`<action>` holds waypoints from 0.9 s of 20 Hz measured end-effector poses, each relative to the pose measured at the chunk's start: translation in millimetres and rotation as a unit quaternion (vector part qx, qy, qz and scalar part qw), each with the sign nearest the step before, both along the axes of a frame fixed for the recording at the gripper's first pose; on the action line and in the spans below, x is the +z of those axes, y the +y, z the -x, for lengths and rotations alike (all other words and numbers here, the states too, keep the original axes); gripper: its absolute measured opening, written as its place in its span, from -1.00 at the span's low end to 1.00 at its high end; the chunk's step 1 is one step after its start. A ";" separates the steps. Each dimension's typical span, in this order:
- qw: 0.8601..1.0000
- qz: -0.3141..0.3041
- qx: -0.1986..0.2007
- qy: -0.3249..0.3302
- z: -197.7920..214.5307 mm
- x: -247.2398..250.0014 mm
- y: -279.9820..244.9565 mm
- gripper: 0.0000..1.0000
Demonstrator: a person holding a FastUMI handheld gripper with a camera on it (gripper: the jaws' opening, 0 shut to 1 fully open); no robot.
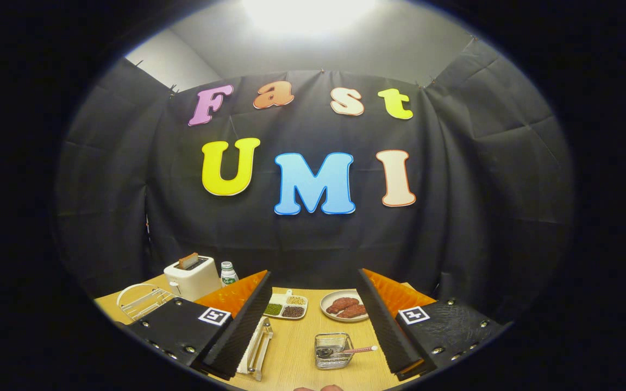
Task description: Take the plate from the dish rack, then take the spoon from the basket and place it into the plate.
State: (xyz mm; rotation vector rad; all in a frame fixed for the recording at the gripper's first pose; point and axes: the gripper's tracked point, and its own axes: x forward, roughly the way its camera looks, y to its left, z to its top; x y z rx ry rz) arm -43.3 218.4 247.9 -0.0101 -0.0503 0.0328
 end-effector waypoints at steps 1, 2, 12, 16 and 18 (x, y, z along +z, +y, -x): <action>1.000 -0.002 0.002 0.010 -1.6 -0.9 6.3 0.93; 1.000 -0.006 0.007 0.023 -2.3 -3.7 15.4 0.93; 0.958 -0.121 0.058 0.254 -15.2 -56.8 77.3 0.95; 0.935 -0.130 0.077 0.321 -17.3 -76.4 97.7 0.98; 0.927 -0.137 0.096 0.334 -17.0 -76.8 113.4 0.98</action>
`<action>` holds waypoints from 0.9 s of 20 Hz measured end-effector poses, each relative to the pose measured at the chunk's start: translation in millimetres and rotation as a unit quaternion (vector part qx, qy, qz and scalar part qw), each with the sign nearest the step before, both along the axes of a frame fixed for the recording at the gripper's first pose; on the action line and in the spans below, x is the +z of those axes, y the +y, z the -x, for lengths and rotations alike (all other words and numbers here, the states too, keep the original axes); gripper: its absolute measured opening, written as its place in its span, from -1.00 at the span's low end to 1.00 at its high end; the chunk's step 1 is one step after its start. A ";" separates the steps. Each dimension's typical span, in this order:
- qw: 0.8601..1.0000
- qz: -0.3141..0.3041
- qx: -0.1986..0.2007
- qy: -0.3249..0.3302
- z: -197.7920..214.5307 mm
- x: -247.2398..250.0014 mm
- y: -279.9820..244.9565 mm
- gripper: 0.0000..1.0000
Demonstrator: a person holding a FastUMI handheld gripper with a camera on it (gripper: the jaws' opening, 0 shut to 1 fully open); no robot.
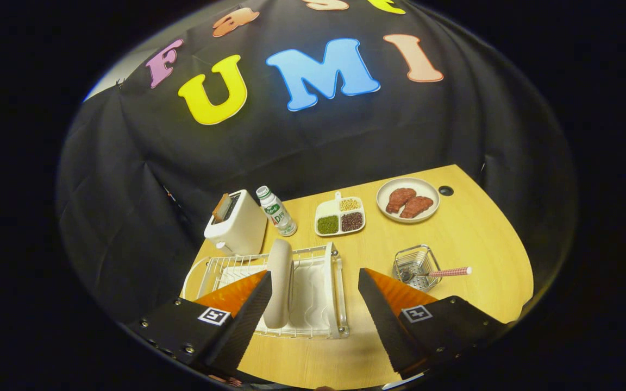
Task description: Take the plate from the dish rack, then take the spoon from the basket and place it into the plate.
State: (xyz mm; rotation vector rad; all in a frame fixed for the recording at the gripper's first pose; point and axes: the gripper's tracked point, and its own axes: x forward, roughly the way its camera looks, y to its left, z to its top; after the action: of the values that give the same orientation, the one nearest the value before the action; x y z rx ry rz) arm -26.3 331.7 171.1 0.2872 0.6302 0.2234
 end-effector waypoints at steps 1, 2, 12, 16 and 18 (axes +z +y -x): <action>1.000 0.003 0.006 0.004 -1.8 0.7 4.4 0.98; 1.000 0.009 0.011 0.007 -4.1 -0.9 8.4 0.97; 0.996 0.043 0.033 0.074 -29.3 -24.1 48.6 0.98; 0.992 0.062 0.034 0.102 -38.6 -44.7 63.5 0.98; 0.990 0.089 0.027 0.110 -47.2 -58.1 62.8 0.98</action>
State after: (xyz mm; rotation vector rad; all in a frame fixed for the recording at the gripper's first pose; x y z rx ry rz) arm 20.9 394.5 113.0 0.1240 0.8709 0.1866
